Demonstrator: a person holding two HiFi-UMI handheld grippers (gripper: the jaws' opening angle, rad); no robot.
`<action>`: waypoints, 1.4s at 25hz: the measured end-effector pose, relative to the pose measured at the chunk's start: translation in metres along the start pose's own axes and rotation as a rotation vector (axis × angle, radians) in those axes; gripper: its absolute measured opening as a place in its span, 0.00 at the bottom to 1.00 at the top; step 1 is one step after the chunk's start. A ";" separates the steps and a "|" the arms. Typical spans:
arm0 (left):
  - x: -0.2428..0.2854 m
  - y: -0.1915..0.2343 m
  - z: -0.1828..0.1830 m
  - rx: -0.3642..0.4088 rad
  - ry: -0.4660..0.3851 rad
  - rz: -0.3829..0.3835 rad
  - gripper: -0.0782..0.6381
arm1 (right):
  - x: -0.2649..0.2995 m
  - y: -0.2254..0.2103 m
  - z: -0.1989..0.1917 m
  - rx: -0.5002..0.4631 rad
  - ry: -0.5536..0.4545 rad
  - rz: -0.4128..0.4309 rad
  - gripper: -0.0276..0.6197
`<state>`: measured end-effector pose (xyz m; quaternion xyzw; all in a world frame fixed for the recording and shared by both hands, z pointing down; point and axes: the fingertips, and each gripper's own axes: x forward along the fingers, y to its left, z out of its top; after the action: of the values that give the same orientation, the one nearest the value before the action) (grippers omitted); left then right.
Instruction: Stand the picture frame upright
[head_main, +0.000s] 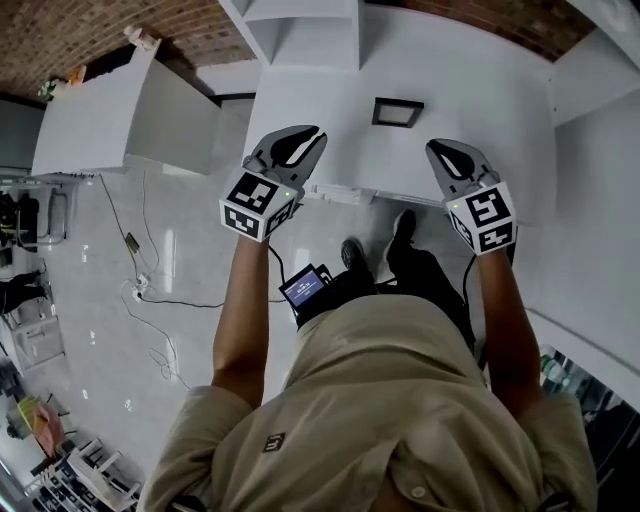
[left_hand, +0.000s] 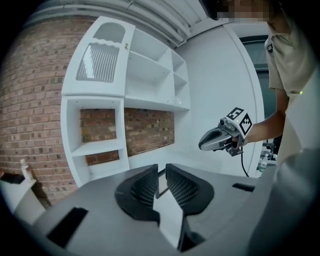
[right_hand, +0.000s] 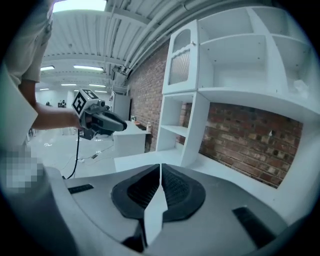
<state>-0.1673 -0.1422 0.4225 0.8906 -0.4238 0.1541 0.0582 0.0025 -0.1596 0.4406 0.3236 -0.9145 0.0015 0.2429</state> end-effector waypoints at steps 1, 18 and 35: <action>-0.012 -0.003 0.005 0.010 -0.010 0.007 0.19 | -0.010 0.007 0.008 0.004 -0.010 0.003 0.06; -0.216 -0.165 0.062 0.147 -0.055 0.025 0.12 | -0.204 0.164 0.051 0.057 -0.108 0.071 0.05; -0.366 -0.344 0.082 0.228 -0.193 -0.014 0.12 | -0.382 0.326 0.050 -0.012 -0.145 0.036 0.05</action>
<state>-0.1000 0.3264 0.2362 0.9052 -0.4009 0.1142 -0.0832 0.0445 0.3162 0.2770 0.3048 -0.9353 -0.0228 0.1780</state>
